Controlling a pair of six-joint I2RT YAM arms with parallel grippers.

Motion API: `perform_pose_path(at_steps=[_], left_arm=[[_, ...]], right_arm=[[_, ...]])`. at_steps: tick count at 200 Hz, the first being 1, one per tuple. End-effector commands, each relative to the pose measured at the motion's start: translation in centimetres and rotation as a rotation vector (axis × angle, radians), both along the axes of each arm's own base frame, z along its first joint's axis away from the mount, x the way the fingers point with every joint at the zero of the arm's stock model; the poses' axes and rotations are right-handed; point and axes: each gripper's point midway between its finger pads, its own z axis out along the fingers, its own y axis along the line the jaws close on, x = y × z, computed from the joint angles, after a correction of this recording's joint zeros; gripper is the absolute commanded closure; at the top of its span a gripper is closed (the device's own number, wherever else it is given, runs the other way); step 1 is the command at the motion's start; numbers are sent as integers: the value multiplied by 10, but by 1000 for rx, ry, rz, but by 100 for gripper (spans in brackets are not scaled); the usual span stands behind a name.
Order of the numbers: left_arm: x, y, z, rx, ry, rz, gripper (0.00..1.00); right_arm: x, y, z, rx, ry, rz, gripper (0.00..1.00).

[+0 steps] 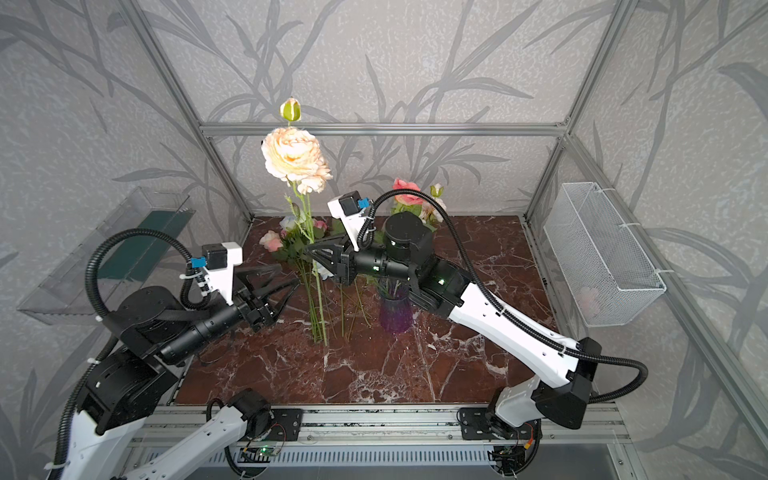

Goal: Arrange the flowers into the vase
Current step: 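Lower the peach rose stem into the glass vase with the right gripper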

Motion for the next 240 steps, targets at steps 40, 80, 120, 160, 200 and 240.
perform_pose_path(at_steps=[40, 80, 120, 160, 200, 240], left_arm=[[49, 58, -23, 74, 75, 444, 30], [72, 89, -46, 91, 147, 689, 30], [78, 87, -64, 81, 185, 701, 30], [80, 84, -84, 94, 224, 696, 29], [85, 77, -96, 100, 245, 671, 29], [92, 71, -107, 117, 275, 662, 28]], right_arm=[[9, -101, 13, -64, -196, -400, 93], [55, -151, 16, -102, -270, -674, 94], [97, -154, 2, -124, -242, -729, 95], [108, -140, -42, -165, -188, -703, 95], [107, -127, -96, -230, -184, -632, 91], [103, -122, -129, -295, -131, -595, 69]])
